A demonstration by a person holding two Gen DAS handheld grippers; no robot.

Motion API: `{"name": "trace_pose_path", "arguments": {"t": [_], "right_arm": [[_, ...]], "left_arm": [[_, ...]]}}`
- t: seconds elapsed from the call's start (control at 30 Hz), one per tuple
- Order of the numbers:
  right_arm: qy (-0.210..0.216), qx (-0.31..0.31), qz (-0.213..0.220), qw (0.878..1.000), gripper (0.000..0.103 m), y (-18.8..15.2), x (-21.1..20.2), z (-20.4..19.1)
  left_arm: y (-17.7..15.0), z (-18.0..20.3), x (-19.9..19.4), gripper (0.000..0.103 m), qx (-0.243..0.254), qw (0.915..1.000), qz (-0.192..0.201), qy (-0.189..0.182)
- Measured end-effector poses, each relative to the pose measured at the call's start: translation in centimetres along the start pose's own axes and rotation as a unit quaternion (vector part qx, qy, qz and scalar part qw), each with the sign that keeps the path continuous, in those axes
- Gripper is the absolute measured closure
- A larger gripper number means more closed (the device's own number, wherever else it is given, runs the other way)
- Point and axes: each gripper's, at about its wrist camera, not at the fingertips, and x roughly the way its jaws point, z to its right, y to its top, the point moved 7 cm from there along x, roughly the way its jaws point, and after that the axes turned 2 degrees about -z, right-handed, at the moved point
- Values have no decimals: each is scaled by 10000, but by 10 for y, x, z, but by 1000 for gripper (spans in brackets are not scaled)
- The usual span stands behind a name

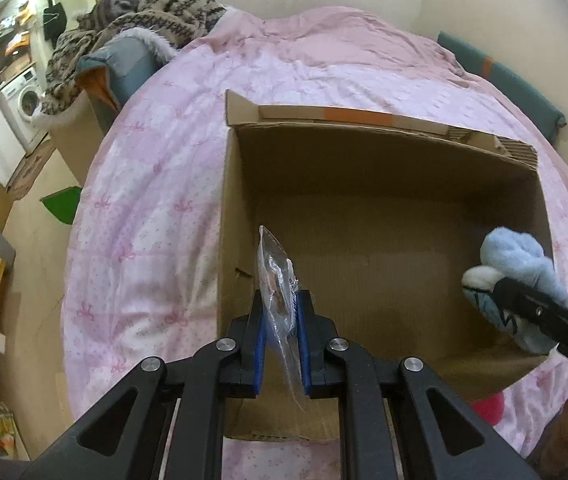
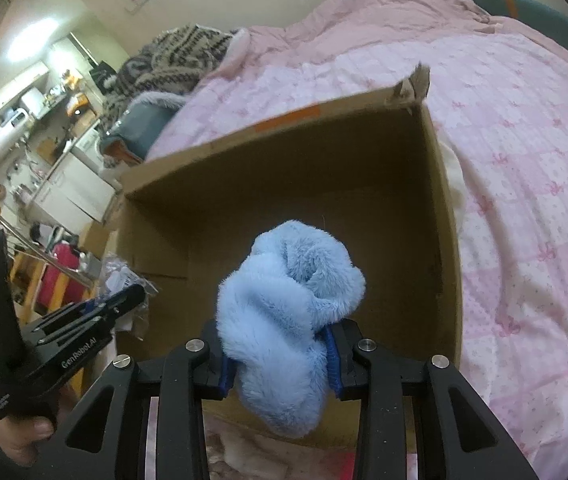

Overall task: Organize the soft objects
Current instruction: 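Carry both items over the box and open both tools to drop them inside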

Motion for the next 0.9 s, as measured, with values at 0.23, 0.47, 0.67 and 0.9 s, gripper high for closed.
{"name": "trace_pose_path", "arguments": {"t": [0.23, 0.47, 0.67, 0.9], "right_arm": [[-72, -178, -182, 9996, 64, -6, 11, -6], [-169, -320, -345, 9987, 63, -14, 18, -6], [-613, -408, -269, 9969, 62, -14, 18, 0], [-525, -413, -289, 9973, 59, -15, 17, 0]], "left_arm": [[-4, 1, 4, 90, 55, 9999, -35, -110], [-5, 5, 5, 90, 122, 9999, -20, -64], [-6, 9, 3, 90, 167, 9998, 10, -122], [-6, 11, 2, 90, 187, 9997, 6, -157]]}}
